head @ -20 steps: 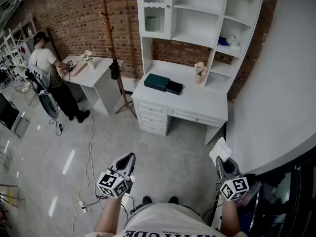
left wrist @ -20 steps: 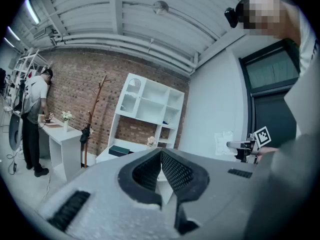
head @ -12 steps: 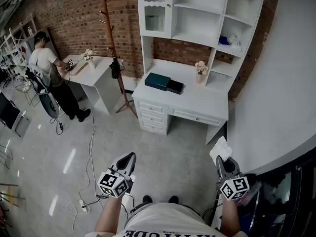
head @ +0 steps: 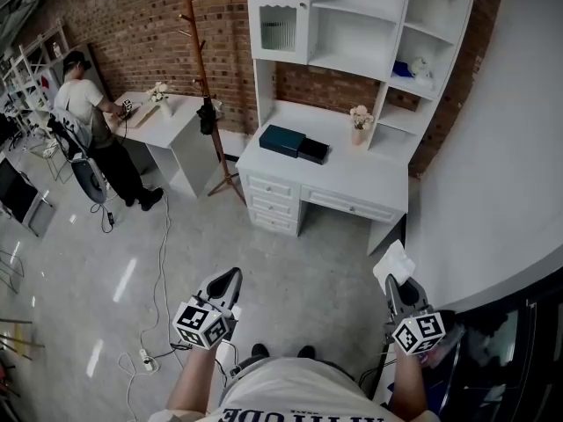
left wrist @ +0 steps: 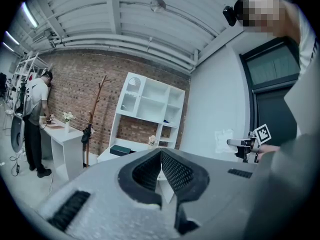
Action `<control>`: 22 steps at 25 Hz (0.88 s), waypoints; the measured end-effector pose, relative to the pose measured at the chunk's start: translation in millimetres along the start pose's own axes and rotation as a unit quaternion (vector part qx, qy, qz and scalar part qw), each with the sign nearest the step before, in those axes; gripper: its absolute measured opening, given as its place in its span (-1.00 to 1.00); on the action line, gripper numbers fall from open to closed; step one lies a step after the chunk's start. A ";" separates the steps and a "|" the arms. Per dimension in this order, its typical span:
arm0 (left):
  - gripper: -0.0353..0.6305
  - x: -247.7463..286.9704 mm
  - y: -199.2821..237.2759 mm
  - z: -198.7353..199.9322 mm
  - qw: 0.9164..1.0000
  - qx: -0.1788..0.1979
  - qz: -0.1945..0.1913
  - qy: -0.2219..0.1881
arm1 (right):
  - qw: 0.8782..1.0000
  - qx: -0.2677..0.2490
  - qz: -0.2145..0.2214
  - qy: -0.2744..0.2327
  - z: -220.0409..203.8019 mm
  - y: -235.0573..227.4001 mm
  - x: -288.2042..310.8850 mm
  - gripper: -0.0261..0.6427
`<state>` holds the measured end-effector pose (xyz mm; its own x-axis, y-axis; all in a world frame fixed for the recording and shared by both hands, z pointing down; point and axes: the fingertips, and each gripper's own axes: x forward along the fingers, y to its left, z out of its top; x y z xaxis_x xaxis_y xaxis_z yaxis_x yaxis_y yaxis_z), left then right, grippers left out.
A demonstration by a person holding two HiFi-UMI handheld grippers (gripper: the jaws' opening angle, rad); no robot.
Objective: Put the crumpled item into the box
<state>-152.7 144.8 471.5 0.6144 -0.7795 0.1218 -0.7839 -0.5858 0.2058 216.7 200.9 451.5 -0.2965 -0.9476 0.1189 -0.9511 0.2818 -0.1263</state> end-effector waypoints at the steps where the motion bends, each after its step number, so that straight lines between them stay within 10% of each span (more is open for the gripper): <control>1: -0.82 1.0 -1.8 -0.5 1.000 0.000 0.002 0.000 | 1.000 0.001 0.001 0.001 -0.8 -2.6 -0.6 -0.69; 22: -0.82 29.4 -47.1 -19.5 0.999 0.000 0.044 0.004 | 0.999 0.008 0.051 0.010 -14.2 -61.9 3.6 -0.69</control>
<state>-96.0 153.8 484.4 0.5441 -0.8262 0.1464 -0.8346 -0.5152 0.1948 273.3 182.2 473.8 -0.3934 -0.9110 0.1242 -0.9145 0.3739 -0.1544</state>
